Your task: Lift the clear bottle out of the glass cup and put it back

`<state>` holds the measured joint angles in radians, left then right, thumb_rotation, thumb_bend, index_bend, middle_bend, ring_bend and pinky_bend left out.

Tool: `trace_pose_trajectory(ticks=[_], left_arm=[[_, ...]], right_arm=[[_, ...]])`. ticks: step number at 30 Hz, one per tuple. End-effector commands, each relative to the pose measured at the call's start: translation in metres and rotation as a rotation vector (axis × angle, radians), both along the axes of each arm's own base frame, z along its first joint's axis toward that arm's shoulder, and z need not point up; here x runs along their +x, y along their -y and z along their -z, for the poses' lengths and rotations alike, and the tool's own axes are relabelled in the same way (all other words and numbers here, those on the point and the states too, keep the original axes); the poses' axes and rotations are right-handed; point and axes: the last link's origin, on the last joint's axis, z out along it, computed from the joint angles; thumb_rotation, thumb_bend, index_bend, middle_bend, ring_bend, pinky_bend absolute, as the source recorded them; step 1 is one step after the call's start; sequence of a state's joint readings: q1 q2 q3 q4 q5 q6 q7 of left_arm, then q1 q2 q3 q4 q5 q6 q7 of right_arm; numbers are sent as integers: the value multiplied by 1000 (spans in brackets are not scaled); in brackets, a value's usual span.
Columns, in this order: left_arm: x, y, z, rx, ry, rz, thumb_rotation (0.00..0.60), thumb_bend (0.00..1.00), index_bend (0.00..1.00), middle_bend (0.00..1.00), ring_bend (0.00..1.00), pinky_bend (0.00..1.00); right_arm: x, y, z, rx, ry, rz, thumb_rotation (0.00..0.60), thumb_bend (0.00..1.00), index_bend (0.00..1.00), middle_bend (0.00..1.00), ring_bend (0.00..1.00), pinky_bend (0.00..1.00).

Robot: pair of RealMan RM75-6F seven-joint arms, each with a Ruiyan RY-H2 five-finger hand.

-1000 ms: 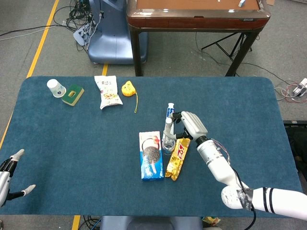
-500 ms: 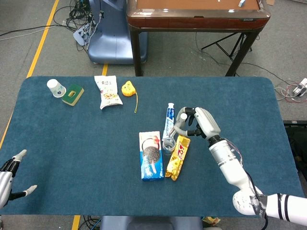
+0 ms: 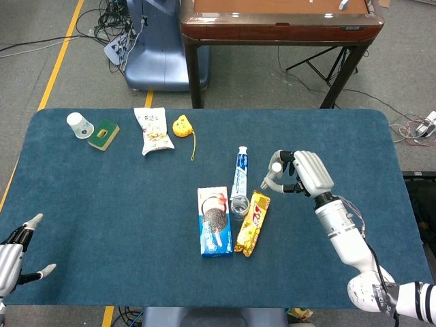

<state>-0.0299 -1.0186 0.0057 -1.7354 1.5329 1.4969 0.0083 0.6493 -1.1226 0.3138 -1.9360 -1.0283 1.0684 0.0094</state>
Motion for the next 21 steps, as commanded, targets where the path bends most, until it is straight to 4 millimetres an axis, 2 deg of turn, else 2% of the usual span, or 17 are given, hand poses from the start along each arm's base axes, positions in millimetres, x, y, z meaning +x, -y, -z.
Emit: trace_pose_trajectory(ticks=[1,11,18,21], left_arm=[[0,0,0,0,0,0,600,93,0,155,190,437],[0,0,-1,0,2,-1,600,93,0,155,190,437],[0,0,-1,0,1,-3,600,93,0,155,190,437],[0,0,-1,1,1,-4,600,93,0,156,190,437]], right_arm=[[-2,-2,0,6,-38,-9,600,472,807,681,537,580],[-12,-3,6,-3,-84,-42,600,473,826,650,519,581],[-18,-2,11,125,134,13,600,473,832,649,519,581],[-23,0,10,157,159,16,600,473,832,652,519,581]])
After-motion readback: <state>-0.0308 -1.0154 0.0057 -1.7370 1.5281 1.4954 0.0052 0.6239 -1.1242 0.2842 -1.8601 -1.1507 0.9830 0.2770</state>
